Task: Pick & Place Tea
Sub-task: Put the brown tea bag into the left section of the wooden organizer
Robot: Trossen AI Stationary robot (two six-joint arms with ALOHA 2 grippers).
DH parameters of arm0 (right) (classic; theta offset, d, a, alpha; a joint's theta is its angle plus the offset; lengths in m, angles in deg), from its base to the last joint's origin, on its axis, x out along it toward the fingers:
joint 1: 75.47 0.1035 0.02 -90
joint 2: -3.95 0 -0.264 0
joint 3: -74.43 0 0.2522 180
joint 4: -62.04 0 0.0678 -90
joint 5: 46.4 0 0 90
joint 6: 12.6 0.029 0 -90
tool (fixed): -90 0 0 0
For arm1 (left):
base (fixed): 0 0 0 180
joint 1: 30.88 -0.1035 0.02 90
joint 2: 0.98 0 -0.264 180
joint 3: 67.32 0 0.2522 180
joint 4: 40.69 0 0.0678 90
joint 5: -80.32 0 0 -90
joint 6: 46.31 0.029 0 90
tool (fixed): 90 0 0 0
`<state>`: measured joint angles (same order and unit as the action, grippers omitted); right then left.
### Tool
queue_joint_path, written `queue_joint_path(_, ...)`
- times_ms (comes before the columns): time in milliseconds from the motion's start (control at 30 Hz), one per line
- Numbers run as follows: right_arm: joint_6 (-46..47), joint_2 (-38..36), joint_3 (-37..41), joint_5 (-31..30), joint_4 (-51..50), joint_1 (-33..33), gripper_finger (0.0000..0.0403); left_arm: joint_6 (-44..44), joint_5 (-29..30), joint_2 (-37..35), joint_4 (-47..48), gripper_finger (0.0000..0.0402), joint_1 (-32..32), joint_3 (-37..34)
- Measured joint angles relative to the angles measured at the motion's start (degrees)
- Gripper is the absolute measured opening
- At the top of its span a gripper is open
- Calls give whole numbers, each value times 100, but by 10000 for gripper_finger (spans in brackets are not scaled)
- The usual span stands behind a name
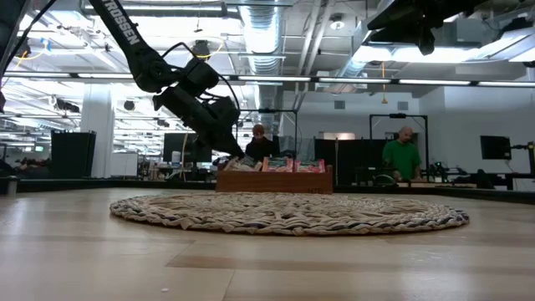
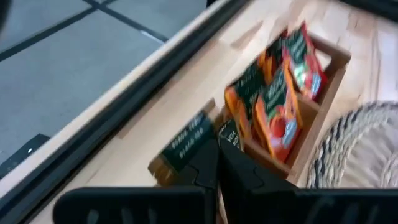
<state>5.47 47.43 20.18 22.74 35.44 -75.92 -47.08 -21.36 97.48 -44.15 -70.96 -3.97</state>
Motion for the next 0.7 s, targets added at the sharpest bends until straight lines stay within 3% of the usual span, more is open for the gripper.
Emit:
queue_joint_path(167, -1, 0, -2, 0, 0, 0, 121, -162, 0, -6, -263, 0, 0, 0)
queue_joint_path(700, -4, 0, -2, 2, -2, -2, 121, -14, -1, -6, 259, 0, 0, 0)
